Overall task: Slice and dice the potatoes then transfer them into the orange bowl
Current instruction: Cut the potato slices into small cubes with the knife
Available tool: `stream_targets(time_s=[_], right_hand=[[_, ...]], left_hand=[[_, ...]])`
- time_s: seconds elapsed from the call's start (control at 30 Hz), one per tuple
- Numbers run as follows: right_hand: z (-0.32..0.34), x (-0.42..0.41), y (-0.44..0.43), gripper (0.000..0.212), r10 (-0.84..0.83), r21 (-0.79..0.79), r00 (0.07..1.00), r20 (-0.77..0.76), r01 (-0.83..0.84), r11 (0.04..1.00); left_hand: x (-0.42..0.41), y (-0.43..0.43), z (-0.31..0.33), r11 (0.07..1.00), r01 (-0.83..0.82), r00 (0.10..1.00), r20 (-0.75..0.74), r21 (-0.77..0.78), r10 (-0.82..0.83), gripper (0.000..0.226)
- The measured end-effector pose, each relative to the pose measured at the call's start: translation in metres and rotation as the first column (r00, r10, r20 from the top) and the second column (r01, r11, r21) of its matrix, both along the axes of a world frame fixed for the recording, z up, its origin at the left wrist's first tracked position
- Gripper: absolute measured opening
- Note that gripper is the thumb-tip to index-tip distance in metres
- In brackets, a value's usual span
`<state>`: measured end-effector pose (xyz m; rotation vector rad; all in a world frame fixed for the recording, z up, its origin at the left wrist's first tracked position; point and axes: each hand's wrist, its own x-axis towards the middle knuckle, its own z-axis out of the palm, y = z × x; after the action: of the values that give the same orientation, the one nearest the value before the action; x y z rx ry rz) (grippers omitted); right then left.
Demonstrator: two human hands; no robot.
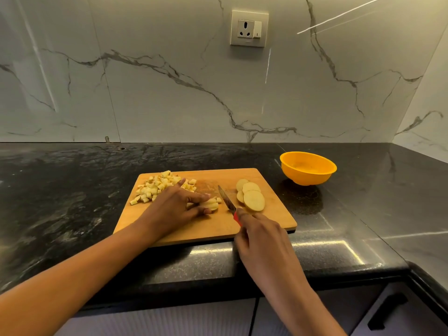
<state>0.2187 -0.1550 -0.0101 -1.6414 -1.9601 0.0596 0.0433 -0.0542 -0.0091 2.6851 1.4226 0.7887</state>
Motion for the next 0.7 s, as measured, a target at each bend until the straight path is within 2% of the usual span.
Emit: stream_targets(time_s=[0.17,0.33,0.43,0.7], right_hand=[[0.0,-0.01,-0.007,0.051,0.051,0.014,0.997,0.065,-0.052,0.999],[-0.008,-0.02,-0.007,0.053,0.027,0.012,0.987,0.159,-0.029,1.0],[-0.005,-0.03,0.0,0.055,0.034,-0.055,0.973,0.229,-0.022,0.998],[-0.006,-0.029,-0.025,0.059,0.084,-0.123,0.964,0.252,-0.054,0.991]], left_hand=[[-0.001,0.005,-0.003,1.0,-0.011,1.0,0.025,0.015,0.011,0.035],[-0.002,0.008,-0.005,0.999,-0.006,0.999,0.034,0.043,0.005,0.031],[-0.002,0.009,-0.007,0.998,-0.014,1.0,-0.001,0.063,0.014,0.032],[-0.005,0.01,-0.007,0.998,0.031,0.999,0.033,0.055,-0.032,0.029]])
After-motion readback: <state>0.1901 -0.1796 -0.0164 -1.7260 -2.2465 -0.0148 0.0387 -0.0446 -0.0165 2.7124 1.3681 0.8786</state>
